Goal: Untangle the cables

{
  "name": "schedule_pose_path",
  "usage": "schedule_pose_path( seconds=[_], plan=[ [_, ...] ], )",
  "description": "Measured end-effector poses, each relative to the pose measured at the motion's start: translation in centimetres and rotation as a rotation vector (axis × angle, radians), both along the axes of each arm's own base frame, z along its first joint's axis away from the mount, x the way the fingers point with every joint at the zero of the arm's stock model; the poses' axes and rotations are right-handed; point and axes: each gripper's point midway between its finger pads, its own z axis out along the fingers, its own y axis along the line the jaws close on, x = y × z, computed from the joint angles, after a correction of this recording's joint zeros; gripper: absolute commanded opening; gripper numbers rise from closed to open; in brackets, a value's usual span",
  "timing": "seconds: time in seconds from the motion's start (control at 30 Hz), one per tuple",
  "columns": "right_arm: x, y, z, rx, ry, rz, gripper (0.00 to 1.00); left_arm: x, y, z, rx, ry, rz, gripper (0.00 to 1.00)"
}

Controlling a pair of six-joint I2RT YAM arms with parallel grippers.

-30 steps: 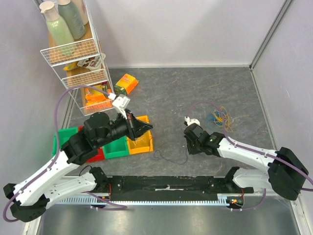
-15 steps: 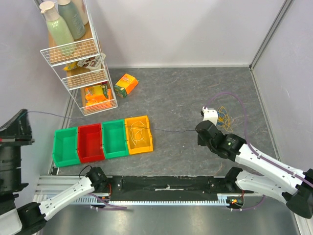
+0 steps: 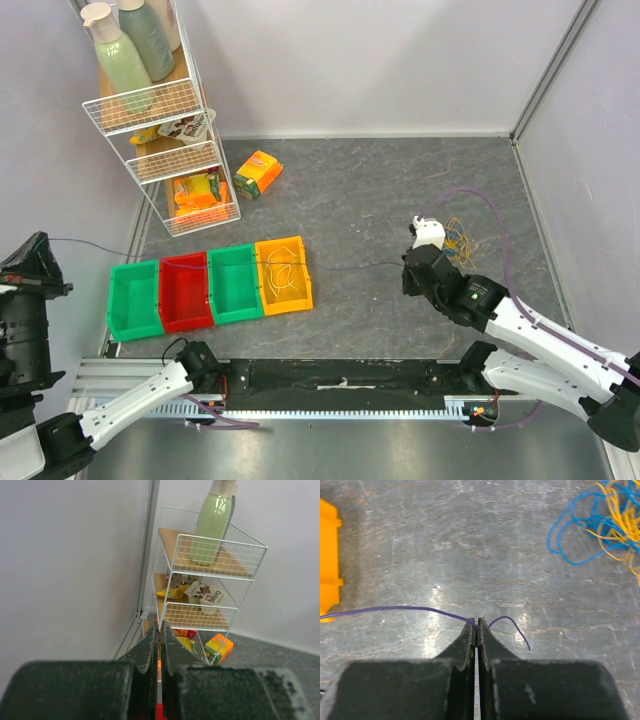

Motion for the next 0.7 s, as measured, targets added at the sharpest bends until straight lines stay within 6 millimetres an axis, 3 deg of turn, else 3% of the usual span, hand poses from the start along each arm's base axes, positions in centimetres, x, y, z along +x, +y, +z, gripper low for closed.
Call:
schedule_pose_path(
  seconds=[0.07, 0.17, 0.3, 0.4, 0.47, 0.57, 0.7],
  plan=[
    [-0.1, 1.1, 0.0, 0.002, -0.002, 0.066, 0.00, 0.5, -0.8, -0.2, 0.024, 0.023, -0.013, 0.02],
    [-0.6, 4.7, -0.2, 0.009, 0.018, 0.228, 0.00, 2.6, -3.8, -1.0, 0.129, 0.107, -0.042, 0.02],
    [-2.1, 13.4, 1.3, 0.036, 0.013, 0.510, 0.00, 7.2, -9.7, -4.0, 0.347, 0.310, -0.061, 0.01],
    [-3.1, 22.0, 4.8, 0.151, -0.032, 0.698, 0.00, 9.2, -12.9, -6.1, 0.449, 0.409, -0.107, 0.02],
    [-3.4, 27.4, 7.5, 0.252, -0.081, 0.789, 0.00, 9.0, -13.3, -6.7, 0.456, 0.422, -0.147, 0.02],
    [-2.9, 34.1, 10.6, 0.372, -0.139, 0.860, 0.00, 7.2, -12.0, -4.9, 0.357, 0.352, -0.203, 0.01],
    [-1.0, 39.4, 11.0, 0.437, -0.178, 0.863, 0.00, 4.2, -9.6, -1.3, 0.154, 0.210, -0.273, 0.02]
  ],
)
